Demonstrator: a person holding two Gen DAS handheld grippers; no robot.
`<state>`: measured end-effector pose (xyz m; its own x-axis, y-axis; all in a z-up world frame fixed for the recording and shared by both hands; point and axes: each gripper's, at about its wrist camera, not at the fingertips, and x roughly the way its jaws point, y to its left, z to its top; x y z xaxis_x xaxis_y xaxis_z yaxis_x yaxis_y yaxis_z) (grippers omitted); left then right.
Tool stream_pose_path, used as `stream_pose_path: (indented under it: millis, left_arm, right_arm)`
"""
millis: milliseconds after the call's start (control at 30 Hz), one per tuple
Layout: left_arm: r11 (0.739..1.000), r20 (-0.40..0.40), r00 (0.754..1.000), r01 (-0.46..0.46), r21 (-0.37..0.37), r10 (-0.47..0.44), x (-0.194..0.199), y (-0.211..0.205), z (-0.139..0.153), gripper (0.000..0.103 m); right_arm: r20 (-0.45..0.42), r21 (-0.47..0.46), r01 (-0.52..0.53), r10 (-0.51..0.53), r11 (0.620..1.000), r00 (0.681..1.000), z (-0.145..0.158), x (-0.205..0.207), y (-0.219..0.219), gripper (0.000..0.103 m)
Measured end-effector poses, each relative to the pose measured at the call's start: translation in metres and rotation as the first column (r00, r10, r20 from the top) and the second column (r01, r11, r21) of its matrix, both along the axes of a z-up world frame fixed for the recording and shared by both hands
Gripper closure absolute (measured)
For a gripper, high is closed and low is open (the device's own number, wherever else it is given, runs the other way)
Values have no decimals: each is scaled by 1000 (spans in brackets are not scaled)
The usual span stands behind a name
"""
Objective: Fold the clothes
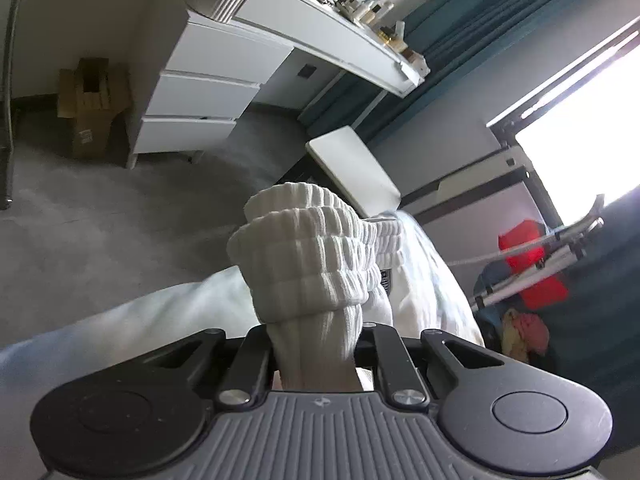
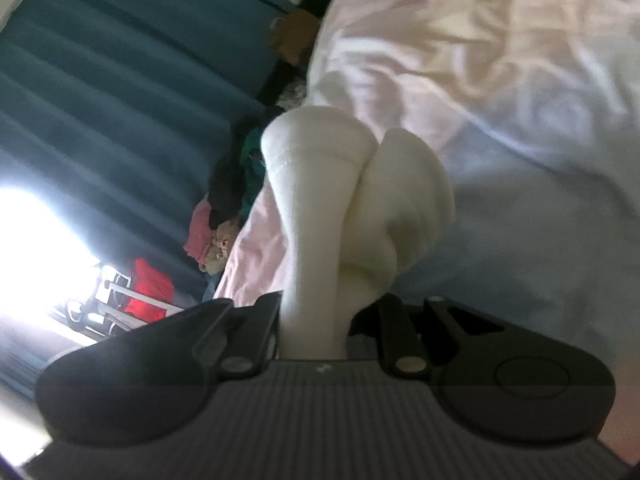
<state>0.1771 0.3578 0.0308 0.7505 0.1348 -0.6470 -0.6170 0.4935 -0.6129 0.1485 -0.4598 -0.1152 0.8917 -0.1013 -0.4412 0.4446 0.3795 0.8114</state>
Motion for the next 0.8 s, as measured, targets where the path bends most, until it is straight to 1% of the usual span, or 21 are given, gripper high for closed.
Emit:
stream_pose_path:
  millis: [100, 167, 233, 300, 333, 400, 433, 467, 500, 567, 600, 633, 667, 700, 733, 767, 800]
  left_arm:
    - [999, -18, 999, 42, 3, -42, -48, 10, 12, 90]
    - [998, -39, 998, 56, 7, -56, -81, 16, 14, 90]
    - [998, -70, 995, 68, 1, -68, -110, 21, 7, 89]
    - [996, -110, 990, 87, -10, -87, -130, 24, -10, 88]
    - [995, -128, 987, 94, -16, -96, -139, 26, -20, 87]
    - [994, -141, 984, 101, -35, -105, -153, 27, -41, 83]
    - [993, -131, 985, 110, -45, -115, -159, 28, -48, 77]
    - [991, -121, 985, 119, -53, -125, -165, 29, -54, 74]
    - [990, -108, 985, 131, -60, -137, -171, 31, -57, 73]
    - [984, -94, 982, 155, -87, -163, -183, 32, -62, 64]
    - [981, -92, 980, 170, -96, -179, -187, 31, -64, 62]
    - [979, -101, 976, 187, -87, -195, -193, 28, -63, 55]
    - [980, -125, 972, 192, -55, -197, -198, 23, -60, 39]
    - [982, -151, 970, 191, 1, -189, -204, 17, -56, 34]
    - [978, -167, 969, 197, 69, -184, -210, 9, -50, 28]
    - [970, -177, 967, 207, 130, -182, -216, 1, -44, 28]
    - [960, -178, 965, 221, 173, -191, -222, -6, -37, 28]
  right_arm:
    - [-9, 39, -11, 12, 999, 1000, -4, -40, -6, 90]
    - [-9, 49, -17, 18, 999, 1000, -9, -66, -6, 90]
    - [-16, 93, -13, 15, 996, 1000, -20, -86, -5, 90]
    - [-42, 155, -2, 9, 988, 999, -33, -93, -7, 90]
    - [-64, 154, -3, 13, 988, 998, -38, -93, -7, 89]
    - [-109, 150, -11, 27, 989, 994, -46, -93, -7, 89]
    - [-110, 158, -13, 30, 987, 993, -49, -93, -8, 89]
    - [-109, 170, -13, 32, 985, 994, -51, -92, -9, 89]
    - [-110, 181, -12, 32, 983, 993, -54, -92, -10, 89]
    - [-106, 207, -17, 40, 978, 994, -59, -92, -12, 87]
    - [-99, 221, -22, 45, 975, 994, -62, -93, -14, 86]
    - [-85, 240, -25, 47, 971, 995, -65, -94, -15, 85]
    - [-70, 264, -22, 41, 964, 997, -69, -96, -16, 83]
    - [-56, 292, -14, 32, 956, 998, -73, -96, -16, 76]
    - [-36, 328, -6, 19, 945, 999, -77, -97, -16, 71]
    - [-8, 352, -4, 7, 936, 1000, -79, -98, -15, 59]
    - [27, 364, -9, -1, 931, 1000, -80, -97, -14, 44]
